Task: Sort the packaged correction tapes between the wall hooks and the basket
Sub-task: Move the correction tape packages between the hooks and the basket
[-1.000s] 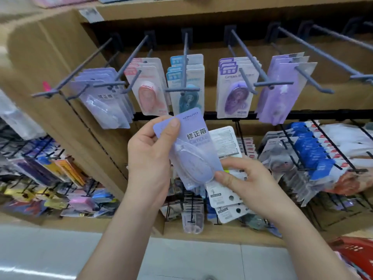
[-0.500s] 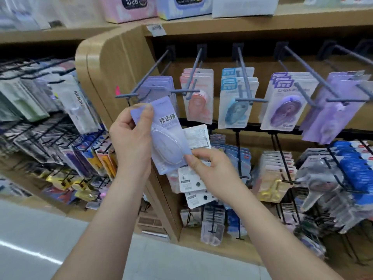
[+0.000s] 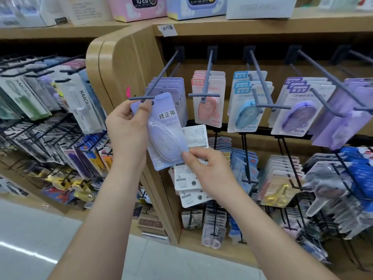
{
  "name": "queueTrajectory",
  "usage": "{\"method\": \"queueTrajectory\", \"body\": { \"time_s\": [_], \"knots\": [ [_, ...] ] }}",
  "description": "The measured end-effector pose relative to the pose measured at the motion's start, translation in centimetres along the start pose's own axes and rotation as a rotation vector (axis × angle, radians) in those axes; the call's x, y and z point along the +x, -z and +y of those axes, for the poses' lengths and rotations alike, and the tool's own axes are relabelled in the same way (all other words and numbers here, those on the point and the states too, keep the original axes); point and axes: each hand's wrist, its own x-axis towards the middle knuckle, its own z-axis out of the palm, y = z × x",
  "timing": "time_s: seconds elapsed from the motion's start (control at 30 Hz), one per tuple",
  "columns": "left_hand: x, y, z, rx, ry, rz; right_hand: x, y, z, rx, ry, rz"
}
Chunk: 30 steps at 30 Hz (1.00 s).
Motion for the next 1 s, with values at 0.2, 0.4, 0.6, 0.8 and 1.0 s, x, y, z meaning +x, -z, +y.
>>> {"method": "queueTrajectory", "body": {
  "time_s": [0.2,0.4,0.6,0.8,1.0],
  "knots": [
    [0.4,-0.6,-0.2,-0.035,0.209,-0.049,-0.2,-1.1,-0.1,0.12,-0.06,0.041],
    [-4.6,2.0,-0.9,0.024,0.063,-0.19,0.3,-1.7,-0.3,0.158,-0.065,0.121],
    [-3.3,2.8,-2.0,0.285,0.063,-0.195,-0.8,-1.6,-0.8,0.127,-0.157,0.238],
    [-0.4,2.2,-3.7,0.571,-0.02,-0.219,-3.8,0.5,-1.5,0.201,-0.082,0.286],
    [-3.1,3.7,-2.3,0.722,-0.108,-0.353,-6.9,0.5,-1.9,0.192,-0.07,0.253]
  ]
}}
